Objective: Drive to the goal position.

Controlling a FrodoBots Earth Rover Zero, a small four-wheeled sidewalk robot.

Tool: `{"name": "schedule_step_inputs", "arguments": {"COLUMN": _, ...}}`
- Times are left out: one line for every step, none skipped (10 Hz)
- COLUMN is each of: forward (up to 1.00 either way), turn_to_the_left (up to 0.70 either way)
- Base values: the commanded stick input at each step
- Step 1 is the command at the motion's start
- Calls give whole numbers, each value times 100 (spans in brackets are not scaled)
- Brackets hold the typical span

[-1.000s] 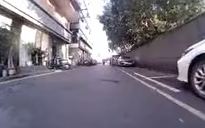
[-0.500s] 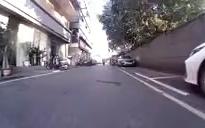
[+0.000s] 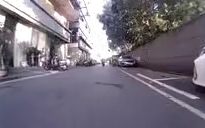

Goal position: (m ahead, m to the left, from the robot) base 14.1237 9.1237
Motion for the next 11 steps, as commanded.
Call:
{"name": "schedule_step_inputs", "arguments": {"forward": 45, "turn_to_the_left": 0}}
{"name": "schedule_step_inputs", "arguments": {"forward": 45, "turn_to_the_left": 0}}
{"name": "schedule_step_inputs", "arguments": {"forward": 45, "turn_to_the_left": 0}}
{"name": "schedule_step_inputs", "arguments": {"forward": 45, "turn_to_the_left": 0}}
{"name": "schedule_step_inputs", "arguments": {"forward": 45, "turn_to_the_left": 0}}
{"name": "schedule_step_inputs", "arguments": {"forward": 45, "turn_to_the_left": 0}}
{"name": "schedule_step_inputs", "arguments": {"forward": 45, "turn_to_the_left": 0}}
{"name": "schedule_step_inputs", "arguments": {"forward": 45, "turn_to_the_left": 0}}
{"name": "schedule_step_inputs", "arguments": {"forward": 45, "turn_to_the_left": 0}}
{"name": "schedule_step_inputs", "arguments": {"forward": 45, "turn_to_the_left": 0}}
{"name": "schedule_step_inputs", "arguments": {"forward": 45, "turn_to_the_left": 0}}
